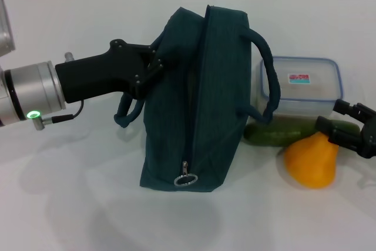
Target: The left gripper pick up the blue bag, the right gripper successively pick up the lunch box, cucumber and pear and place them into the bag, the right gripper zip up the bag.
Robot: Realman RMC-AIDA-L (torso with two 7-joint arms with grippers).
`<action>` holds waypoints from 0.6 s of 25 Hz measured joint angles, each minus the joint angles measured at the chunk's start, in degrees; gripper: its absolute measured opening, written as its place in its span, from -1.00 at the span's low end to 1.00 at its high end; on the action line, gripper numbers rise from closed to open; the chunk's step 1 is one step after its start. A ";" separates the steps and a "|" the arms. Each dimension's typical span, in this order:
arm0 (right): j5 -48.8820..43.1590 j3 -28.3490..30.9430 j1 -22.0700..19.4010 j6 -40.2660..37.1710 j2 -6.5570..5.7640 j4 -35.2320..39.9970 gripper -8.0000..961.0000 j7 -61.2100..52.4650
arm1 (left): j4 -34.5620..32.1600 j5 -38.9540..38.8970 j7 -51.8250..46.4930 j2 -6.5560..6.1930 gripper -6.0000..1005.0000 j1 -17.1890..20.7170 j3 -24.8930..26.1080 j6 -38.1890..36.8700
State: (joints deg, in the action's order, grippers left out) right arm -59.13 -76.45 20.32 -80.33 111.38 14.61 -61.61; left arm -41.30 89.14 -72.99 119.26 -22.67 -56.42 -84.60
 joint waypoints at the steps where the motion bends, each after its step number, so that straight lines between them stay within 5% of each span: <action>1: -0.02 0.23 -0.03 -0.13 0.01 0.12 0.55 -0.10 | 0.00 -0.01 0.01 -0.01 -0.92 0.00 0.00 0.03; 15: -0.05 0.78 -0.26 -7.47 -1.09 -0.27 0.54 -0.54 | -0.38 -0.02 0.96 -0.23 -0.92 -0.02 0.00 0.15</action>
State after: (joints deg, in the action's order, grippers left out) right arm -59.17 -75.68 20.06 -87.80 110.29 14.34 -62.15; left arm -41.68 89.12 -72.02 119.04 -22.68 -56.43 -84.45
